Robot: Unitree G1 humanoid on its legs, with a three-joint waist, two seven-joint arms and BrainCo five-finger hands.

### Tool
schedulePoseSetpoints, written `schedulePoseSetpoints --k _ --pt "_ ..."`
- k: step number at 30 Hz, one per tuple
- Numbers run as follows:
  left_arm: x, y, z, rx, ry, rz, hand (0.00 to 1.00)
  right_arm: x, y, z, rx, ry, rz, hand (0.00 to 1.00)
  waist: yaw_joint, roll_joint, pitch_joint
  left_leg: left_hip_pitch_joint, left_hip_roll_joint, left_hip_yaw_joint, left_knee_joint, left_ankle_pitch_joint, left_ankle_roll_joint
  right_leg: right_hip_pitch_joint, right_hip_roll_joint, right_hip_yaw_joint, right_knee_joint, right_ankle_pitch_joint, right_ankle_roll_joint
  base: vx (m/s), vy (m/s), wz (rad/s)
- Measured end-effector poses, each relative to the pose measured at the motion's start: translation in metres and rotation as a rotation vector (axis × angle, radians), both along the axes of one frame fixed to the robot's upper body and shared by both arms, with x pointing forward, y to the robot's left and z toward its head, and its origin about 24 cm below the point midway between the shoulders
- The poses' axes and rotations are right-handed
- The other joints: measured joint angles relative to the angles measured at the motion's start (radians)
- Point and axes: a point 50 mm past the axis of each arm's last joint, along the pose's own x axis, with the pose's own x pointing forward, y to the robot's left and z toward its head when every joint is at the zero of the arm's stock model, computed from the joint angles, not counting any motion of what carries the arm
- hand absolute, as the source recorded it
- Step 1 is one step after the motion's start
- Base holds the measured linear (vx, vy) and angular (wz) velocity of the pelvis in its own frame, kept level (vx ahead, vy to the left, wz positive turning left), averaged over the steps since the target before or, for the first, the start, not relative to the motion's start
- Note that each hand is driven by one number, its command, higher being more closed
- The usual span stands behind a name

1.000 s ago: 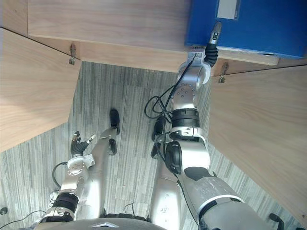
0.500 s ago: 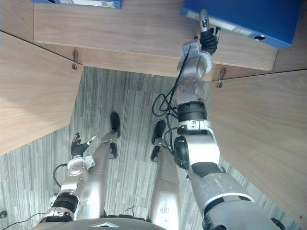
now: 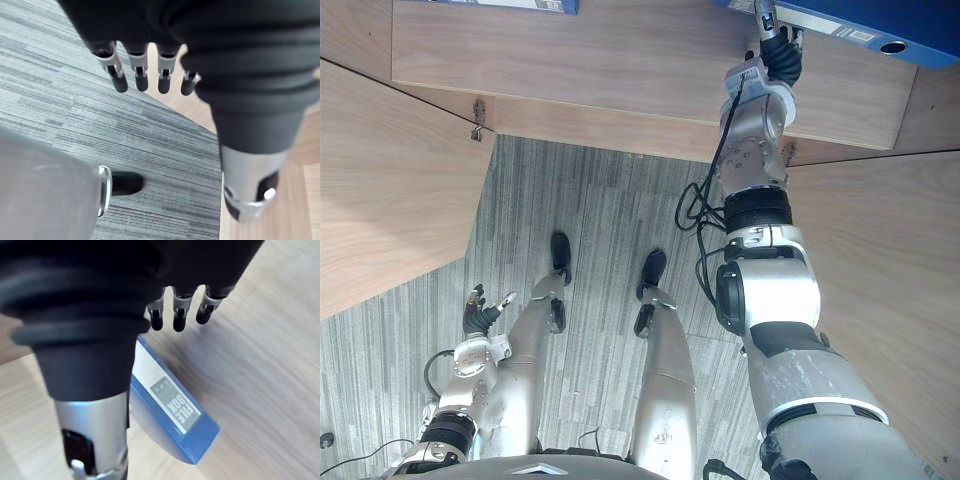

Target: Walk over to the cabinet, pick up the folder, carry it to the office cabinet, place the folder inside the office cabinet, then close the office cabinet door

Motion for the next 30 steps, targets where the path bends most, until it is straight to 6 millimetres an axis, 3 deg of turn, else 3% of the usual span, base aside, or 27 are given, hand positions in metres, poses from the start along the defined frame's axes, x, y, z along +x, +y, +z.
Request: schedulePoseSetpoints --k 7,12,25,30 --pt "0.0 0.001 0.001 -0.002 -0.004 0.001 0.0 -0.003 -0.014 -0.021 -0.056 0.042 -0.058 0.0 0.0 0.0 0.0 0.013 0.001 0.004 -0.003 0.0 0.0 0.017 0.0 -0.001 -0.007 0.001 0.0 0.01 -0.008 0.01" --pt "0.001 0.005 0.001 0.009 -0.01 -0.009 0.0 -0.009 -0.035 -0.031 -0.364 0.137 -0.156 0.0 -0.006 0.0 0.0 0.013 0.004 0.008 0.0 0.0 0.0 0.019 0.003 -0.001 -0.012 0.003 0.0 0.04 -0.021 -0.02" --pt "-0.02 0.016 -0.012 0.03 0.048 -0.02 0.0 -0.028 -0.077 -0.026 -1.068 0.322 -0.379 0.0 -0.024 -0.004 0.001 0.026 0.012 0.021 -0.001 -0.005 0.005 0.041 0.01 0.002 -0.045 0.022 0.007 0.03 -0.015 -0.02" --pt "-0.019 0.021 -0.011 0.054 0.044 -0.041 0.0 -0.029 -0.079 -0.039 -1.33 0.419 -0.401 0.0 -0.027 -0.009 0.003 0.037 0.016 0.028 -0.005 -0.005 0.005 0.051 0.013 0.002 -0.051 0.024 0.007 0.04 -0.02 -0.02"
